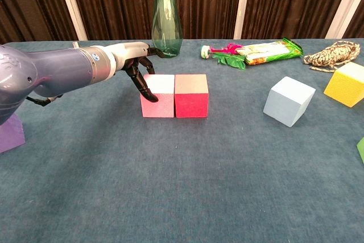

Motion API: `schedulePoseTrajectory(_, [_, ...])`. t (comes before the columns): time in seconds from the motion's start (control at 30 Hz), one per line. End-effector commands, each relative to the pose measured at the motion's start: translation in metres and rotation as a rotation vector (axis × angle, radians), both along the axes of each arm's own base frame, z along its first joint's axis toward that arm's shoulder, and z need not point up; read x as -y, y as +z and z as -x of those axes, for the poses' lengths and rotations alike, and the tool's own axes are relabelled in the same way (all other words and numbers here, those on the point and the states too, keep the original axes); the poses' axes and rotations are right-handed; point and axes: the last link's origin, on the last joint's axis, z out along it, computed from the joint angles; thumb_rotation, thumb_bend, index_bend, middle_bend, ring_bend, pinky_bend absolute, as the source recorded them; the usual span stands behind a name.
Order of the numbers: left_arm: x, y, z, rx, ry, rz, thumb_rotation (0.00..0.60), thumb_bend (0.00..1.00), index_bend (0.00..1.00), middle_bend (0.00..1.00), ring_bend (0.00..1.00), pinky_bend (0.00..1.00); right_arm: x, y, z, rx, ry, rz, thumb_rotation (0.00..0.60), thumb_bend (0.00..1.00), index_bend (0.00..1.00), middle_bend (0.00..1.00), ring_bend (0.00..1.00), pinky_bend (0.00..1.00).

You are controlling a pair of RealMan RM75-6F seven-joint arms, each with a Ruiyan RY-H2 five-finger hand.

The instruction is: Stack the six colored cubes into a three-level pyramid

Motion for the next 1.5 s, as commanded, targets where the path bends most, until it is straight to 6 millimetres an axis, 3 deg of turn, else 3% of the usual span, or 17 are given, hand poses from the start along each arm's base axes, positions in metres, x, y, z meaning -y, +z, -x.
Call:
schedulePoseTrajectory(0.03, [0.0004, 0.0002, -0.0001, 0.0, -0.001, 0.0, 0.6, 0.19, 0.06, 0.42, 0.05, 0.01, -0.0001, -0.0002, -0.0001, 0.0, 0.001, -0.001, 0.6, 0.27, 0.0, 0.0, 0.0, 0.0])
schedulePoseTrajectory(1.5, [-0.0025, 0.0003, 0.0002, 0.005, 0.007, -0.01, 0.6, 0.19, 0.06, 0.42, 0.05, 0.01, 0.0003, -0.001, -0.0006, 0.002, -0.001, -0.004, 0.6, 0.27, 0.0, 0.0, 0.0, 0.0])
